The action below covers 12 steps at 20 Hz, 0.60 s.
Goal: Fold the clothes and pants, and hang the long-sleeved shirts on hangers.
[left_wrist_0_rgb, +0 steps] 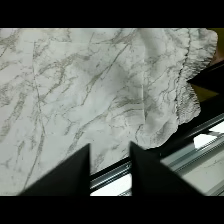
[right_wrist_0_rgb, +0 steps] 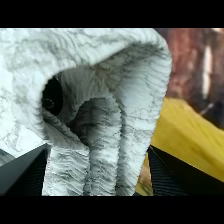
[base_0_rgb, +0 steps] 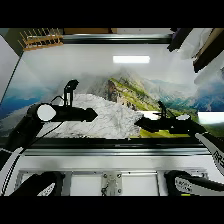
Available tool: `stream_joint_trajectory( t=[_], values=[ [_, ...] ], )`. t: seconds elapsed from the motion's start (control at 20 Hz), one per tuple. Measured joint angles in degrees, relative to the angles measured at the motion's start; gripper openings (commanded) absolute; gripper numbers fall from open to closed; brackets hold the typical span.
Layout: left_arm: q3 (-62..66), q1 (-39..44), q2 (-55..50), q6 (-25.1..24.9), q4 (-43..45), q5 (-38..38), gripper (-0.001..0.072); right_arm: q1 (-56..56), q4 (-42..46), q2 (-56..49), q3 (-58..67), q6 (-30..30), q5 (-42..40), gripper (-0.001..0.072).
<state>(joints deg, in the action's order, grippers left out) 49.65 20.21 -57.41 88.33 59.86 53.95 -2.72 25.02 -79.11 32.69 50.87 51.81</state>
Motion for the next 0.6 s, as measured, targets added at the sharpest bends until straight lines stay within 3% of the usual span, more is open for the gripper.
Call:
stream_joint_trajectory(
  t=[0.05, 0.1, 0.15, 0.25, 0.3, 0.6],
  values=[
    [0.0, 0.0, 0.0, 0.0, 0.0, 0.0, 0.0006, 0.9, -0.3, 0.0, 0.3, -0.1, -0.3, 0.0686],
    [0.0, 0.0, 0.0, 0.2, 0.0, 0.0, 0.0006, 1.9, -0.6, -0.1, 0.8, -0.1, -0.7, 0.0515],
    [0.0, 0.0, 0.0, 0.2, 0.0, 0.0, 0.0006, 2.8, -0.4, -0.2, 1.1, -0.1, -1.4, 0.0296],
    [0.0, 0.0, 0.0, 0.2, 0.0, 0.0, 0.0006, 4.5, -0.5, -0.5, 1.9, -0.1, -1.8, 0.0083],
    [0.0, 0.0, 0.0, 0.2, 0.0, 0.0, 0.0006, 5.4, -1.1, -0.5, 2.3, -0.2, -1.8, 0.0015],
    [0.0, 0.0, 0.0, 0.2, 0.0, 0.1, 0.0006, 7.4, -1.7, -0.2, 4.2, -0.1, -4.0, 0.0012]
  ],
)
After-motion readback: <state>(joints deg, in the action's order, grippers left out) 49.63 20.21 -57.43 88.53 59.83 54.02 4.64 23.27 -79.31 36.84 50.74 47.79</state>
